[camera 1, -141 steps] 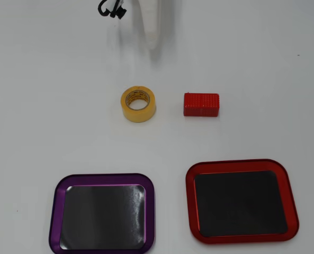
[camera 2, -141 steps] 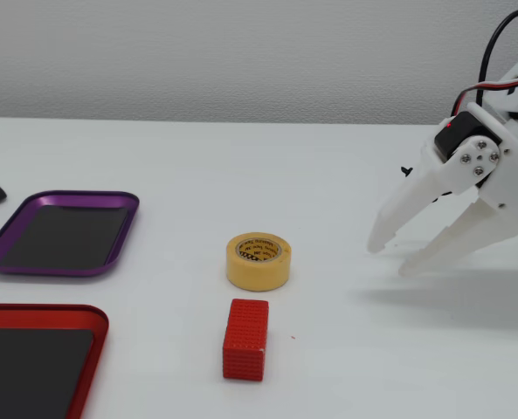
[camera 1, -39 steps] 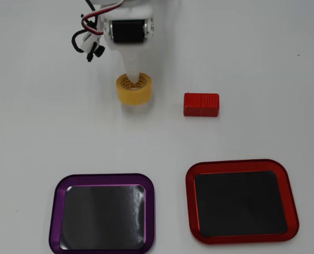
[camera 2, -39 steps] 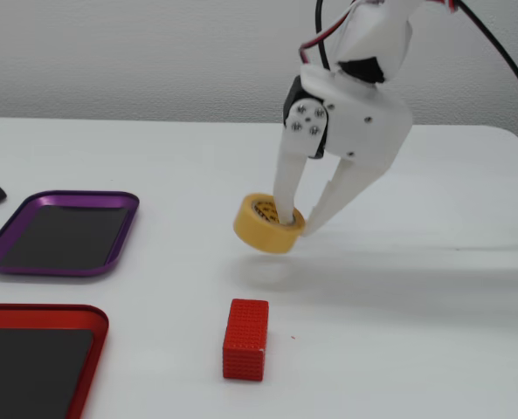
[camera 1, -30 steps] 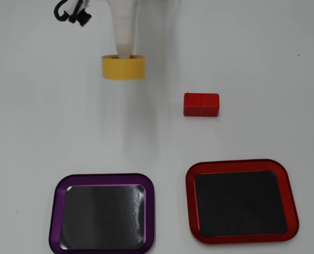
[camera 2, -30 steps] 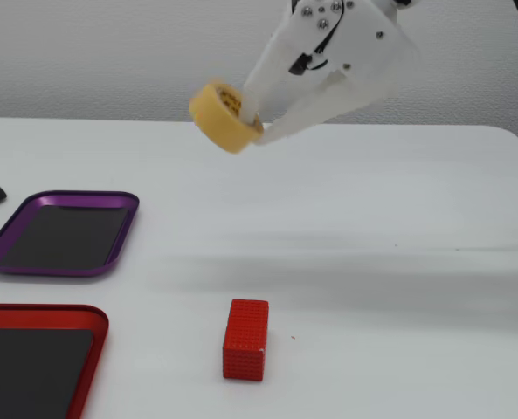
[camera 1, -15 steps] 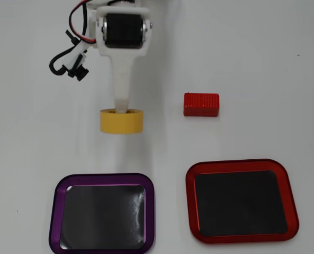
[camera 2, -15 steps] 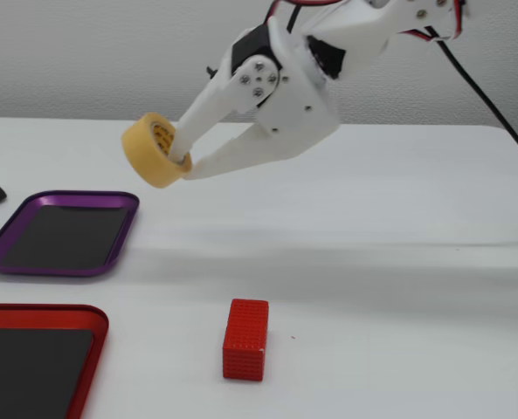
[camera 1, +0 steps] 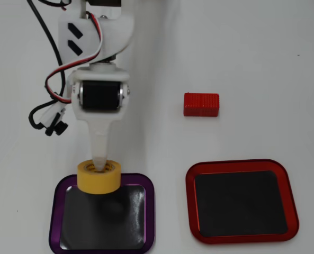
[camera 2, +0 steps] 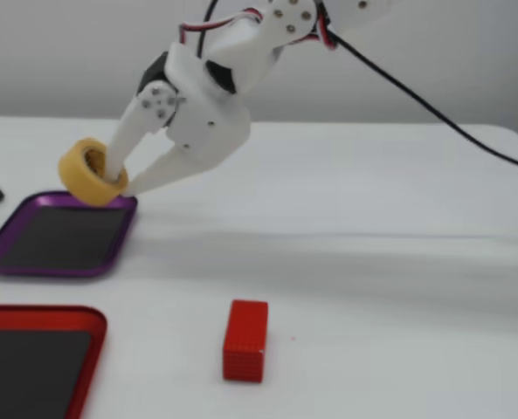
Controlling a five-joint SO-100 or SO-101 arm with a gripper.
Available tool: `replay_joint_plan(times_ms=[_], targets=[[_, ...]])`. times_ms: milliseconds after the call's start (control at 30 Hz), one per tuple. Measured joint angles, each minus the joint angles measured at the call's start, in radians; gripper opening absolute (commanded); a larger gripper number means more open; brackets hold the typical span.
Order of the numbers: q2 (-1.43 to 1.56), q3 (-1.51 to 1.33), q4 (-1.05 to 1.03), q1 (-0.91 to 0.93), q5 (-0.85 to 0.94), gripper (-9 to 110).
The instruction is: Grasp a tape and put it in the right purple dish.
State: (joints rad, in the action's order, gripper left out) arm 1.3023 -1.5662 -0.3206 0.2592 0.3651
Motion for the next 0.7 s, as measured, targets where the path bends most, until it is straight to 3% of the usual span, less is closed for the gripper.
replay_joint_plan(times_ms=[700], targets=[[-0.011, 0.034, -0.144, 0.006, 0.0, 6]])
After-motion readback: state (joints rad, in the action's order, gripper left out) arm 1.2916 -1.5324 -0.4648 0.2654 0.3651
